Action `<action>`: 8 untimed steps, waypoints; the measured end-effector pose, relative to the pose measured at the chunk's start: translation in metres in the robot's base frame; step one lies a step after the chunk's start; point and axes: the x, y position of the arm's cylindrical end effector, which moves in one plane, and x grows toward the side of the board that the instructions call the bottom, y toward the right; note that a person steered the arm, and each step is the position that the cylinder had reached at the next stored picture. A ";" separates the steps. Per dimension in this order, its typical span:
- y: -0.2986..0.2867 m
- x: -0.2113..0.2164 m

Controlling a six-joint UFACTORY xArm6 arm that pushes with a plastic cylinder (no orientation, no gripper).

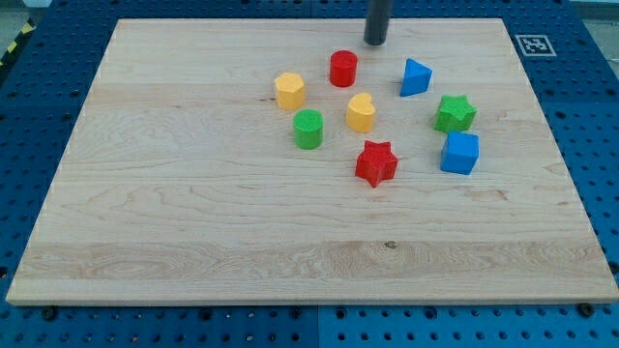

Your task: Move the red circle diagonally to the green circle

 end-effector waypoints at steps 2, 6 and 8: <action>-0.029 0.049; 0.069 0.006; 0.140 0.026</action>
